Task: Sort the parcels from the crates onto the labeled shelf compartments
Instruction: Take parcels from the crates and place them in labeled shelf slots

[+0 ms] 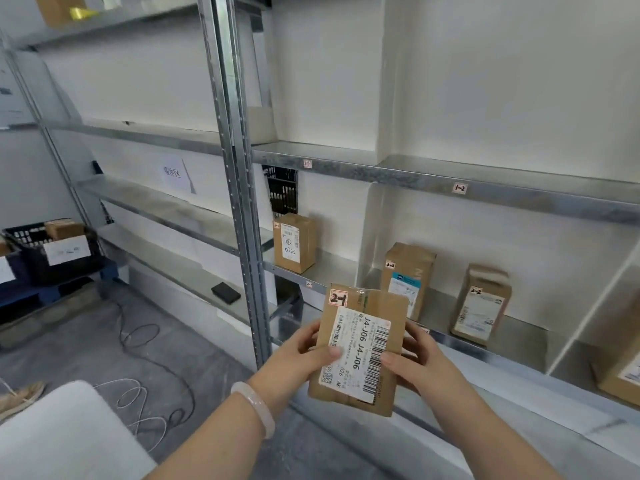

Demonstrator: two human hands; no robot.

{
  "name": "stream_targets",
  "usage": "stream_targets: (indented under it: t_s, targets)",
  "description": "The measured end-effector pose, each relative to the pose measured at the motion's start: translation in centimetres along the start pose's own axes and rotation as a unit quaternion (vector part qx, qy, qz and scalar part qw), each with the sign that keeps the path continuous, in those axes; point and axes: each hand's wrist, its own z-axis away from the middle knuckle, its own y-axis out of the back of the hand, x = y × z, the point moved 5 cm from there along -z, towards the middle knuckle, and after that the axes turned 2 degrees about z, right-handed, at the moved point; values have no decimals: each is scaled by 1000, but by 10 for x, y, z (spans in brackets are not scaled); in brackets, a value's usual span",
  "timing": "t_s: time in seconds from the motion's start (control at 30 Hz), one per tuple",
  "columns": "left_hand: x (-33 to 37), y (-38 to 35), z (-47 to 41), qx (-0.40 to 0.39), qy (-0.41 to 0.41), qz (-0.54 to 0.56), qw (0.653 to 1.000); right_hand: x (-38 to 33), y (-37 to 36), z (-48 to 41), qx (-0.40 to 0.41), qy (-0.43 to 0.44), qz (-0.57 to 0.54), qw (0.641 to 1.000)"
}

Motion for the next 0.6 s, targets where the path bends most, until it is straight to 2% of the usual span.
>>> stream_targets:
  t_s: [0.17, 0.37, 0.6]
  targets:
    - [-4, 41, -68, -23, 2, -30, 999, -4, -9, -70, 3, -26, 37, 999]
    - [-1, 107, -156, -27, 31, -10, 999, -11, -34, -171, 13, -60, 68, 996]
    - [-14, 167, -241, 29, 31, -27, 999, 0, -49, -265, 59, -82, 100, 990]
